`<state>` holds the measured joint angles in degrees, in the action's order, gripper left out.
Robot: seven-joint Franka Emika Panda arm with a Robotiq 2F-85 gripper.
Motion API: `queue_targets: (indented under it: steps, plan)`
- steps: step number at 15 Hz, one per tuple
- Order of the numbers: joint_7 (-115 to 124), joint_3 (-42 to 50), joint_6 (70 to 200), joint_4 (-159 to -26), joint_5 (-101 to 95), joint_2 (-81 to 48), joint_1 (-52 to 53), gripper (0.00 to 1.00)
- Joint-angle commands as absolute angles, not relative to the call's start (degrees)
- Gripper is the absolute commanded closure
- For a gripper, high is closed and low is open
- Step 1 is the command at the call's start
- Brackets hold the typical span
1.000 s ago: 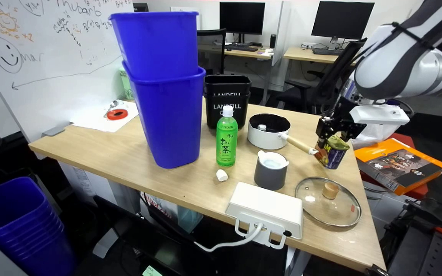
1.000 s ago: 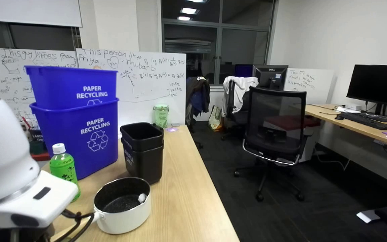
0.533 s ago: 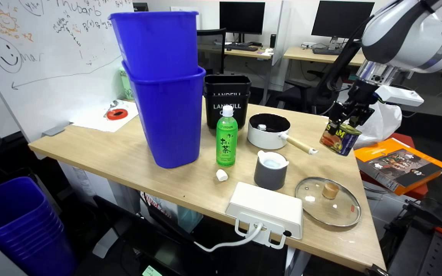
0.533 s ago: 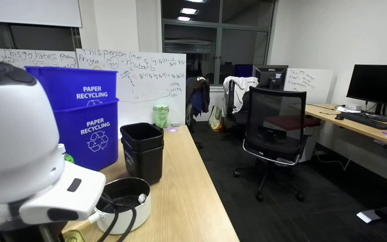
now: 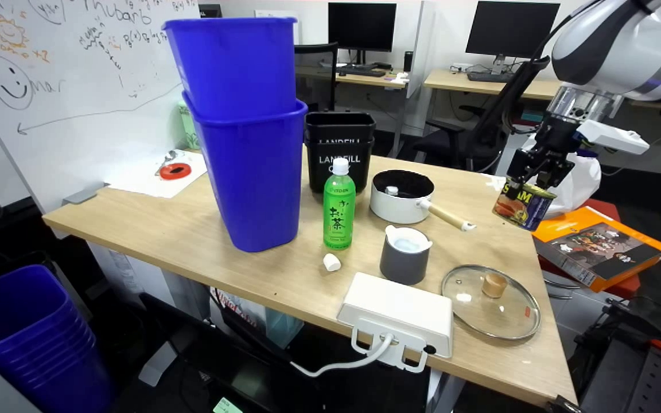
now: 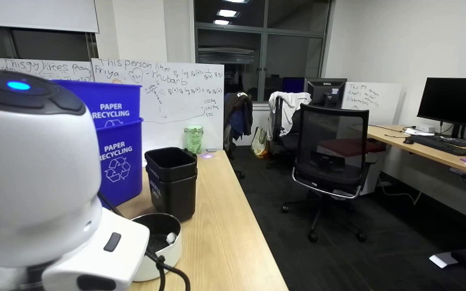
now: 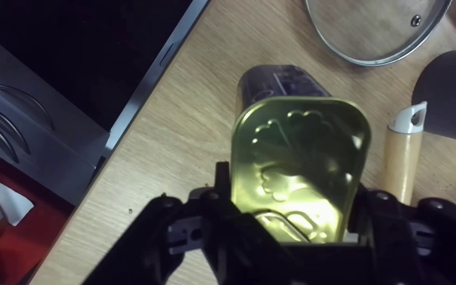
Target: Move the tin to the right
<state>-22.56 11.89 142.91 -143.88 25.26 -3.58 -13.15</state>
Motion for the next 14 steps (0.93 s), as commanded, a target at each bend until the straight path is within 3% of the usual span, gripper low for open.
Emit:
queue_targets:
  steps: [1, 2, 3, 14]
  plan:
    - [-22.36, 11.59, 142.80, -143.86, 25.07, -3.53, -13.47, 0.38]
    - [-22.35, 11.59, 142.78, -143.86, 25.07, -3.53, -13.47, 0.38]
    - [-22.35, 11.59, 142.78, -143.86, 25.07, -3.53, -13.47, 0.63]
    - [-64.43, 7.97, 139.80, -130.42, 34.59, -18.51, -17.89, 0.63]
